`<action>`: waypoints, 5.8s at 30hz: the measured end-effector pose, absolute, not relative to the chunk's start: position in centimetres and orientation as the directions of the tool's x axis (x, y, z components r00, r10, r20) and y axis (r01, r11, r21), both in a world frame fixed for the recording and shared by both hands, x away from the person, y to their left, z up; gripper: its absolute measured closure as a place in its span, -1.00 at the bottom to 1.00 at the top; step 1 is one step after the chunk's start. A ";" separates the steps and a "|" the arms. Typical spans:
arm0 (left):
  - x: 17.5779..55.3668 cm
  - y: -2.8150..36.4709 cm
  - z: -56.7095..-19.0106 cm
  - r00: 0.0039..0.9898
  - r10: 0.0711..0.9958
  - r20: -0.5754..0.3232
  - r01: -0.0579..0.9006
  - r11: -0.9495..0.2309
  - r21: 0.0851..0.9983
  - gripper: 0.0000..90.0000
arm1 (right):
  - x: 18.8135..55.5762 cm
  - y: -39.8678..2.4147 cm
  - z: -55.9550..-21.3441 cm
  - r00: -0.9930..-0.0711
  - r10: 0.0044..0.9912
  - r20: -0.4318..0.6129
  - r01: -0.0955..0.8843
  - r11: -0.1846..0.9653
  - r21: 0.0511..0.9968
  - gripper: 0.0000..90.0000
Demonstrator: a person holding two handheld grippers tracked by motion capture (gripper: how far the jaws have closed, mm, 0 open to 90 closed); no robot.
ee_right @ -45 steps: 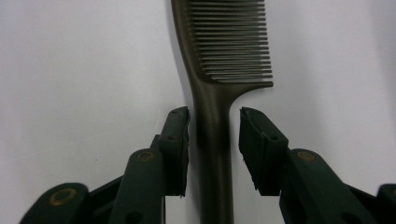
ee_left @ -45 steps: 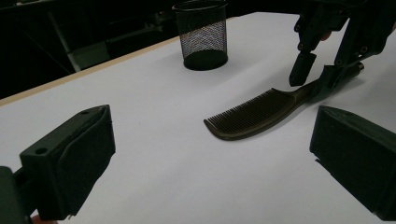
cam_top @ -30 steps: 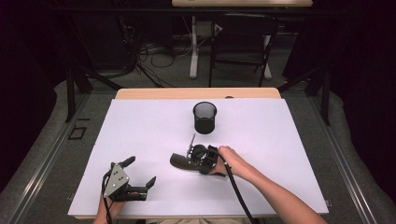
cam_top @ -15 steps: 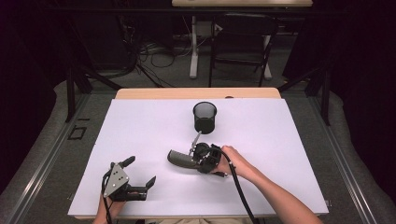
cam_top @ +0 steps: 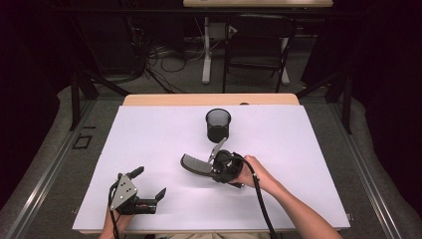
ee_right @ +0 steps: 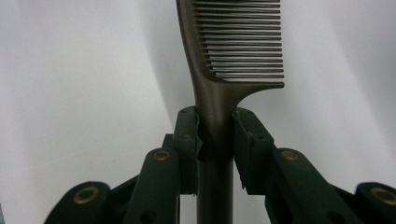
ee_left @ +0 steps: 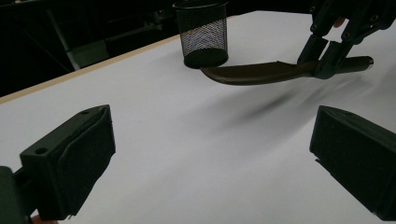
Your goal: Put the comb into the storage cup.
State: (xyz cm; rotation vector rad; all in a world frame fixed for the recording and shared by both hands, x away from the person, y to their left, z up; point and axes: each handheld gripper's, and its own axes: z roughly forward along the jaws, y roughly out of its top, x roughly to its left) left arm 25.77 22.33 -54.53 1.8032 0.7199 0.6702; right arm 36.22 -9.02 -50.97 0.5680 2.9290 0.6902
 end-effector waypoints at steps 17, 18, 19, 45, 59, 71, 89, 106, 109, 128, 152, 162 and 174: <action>25.8 22.3 -54.6 0.667 0.737 0.107 0.166 -0.287 0.943 -0.99 | 36.0 -11.1 -51.2 -0.912 0.411 0.007 0.359 0.788 0.499 0.61; 25.8 22.3 -54.6 0.668 0.736 0.109 0.164 -0.288 0.943 -0.99 | 36.0 -11.2 -51.1 -0.911 0.412 0.007 0.360 0.788 0.499 0.61; 25.8 22.3 -54.6 0.667 0.737 0.109 0.164 -0.288 0.943 -0.99 | 35.9 -11.3 -51.1 -0.910 0.415 0.008 0.362 0.783 0.505 0.61; 25.8 22.2 -54.6 0.672 0.734 0.103 0.165 -0.283 0.945 -0.99 | 35.4 -14.1 -49.8 -0.887 0.462 -0.002 0.369 0.712 0.598 0.61; 25.8 22.3 -54.5 0.669 0.735 0.111 0.163 -0.291 0.943 -0.99 | 34.9 -16.1 -49.2 -0.867 0.498 -0.007 0.372 0.657 0.655 0.61; 25.8 22.4 -54.5 0.668 0.736 0.108 0.165 -0.288 0.943 -0.99 | 34.8 -17.3 -48.9 -0.842 0.539 0.001 0.385 0.600 0.702 0.61; 25.9 22.5 -54.5 0.666 0.739 0.104 0.168 -0.284 0.944 -0.99 | 35.0 -18.8 -48.3 -0.805 0.594 -0.012 0.382 0.533 0.755 0.61; 25.9 22.3 -54.5 0.671 0.734 0.107 0.165 -0.288 0.943 -0.99 | 35.3 -19.7 -47.9 -0.773 0.634 -0.027 0.372 0.487 0.790 0.61; 25.9 22.3 -54.6 0.670 0.735 0.103 0.168 -0.286 0.943 -0.99 | 35.4 -19.9 -47.9 -0.766 0.642 -0.028 0.372 0.478 0.796 0.61; 26.0 22.4 -54.6 0.669 0.736 0.104 0.166 -0.284 0.944 -0.99 | 35.9 -20.9 -47.7 -0.722 0.692 -0.031 0.364 0.417 0.833 0.62; 26.0 22.3 -54.6 0.672 0.733 0.102 0.165 -0.282 0.945 -0.99 | 36.6 -21.3 -47.7 -0.690 0.723 -0.032 0.344 0.367 0.864 0.61; 25.9 22.2 -54.6 0.672 0.733 0.104 0.166 -0.286 0.944 -0.99 | 36.9 -21.2 -47.5 -0.679 0.733 -0.033 0.333 0.347 0.877 0.61; 25.9 22.2 -54.6 0.672 0.733 0.104 0.167 -0.286 0.944 -0.99 | 37.3 -20.7 -47.1 -0.676 0.736 -0.036 0.318 0.335 0.887 0.61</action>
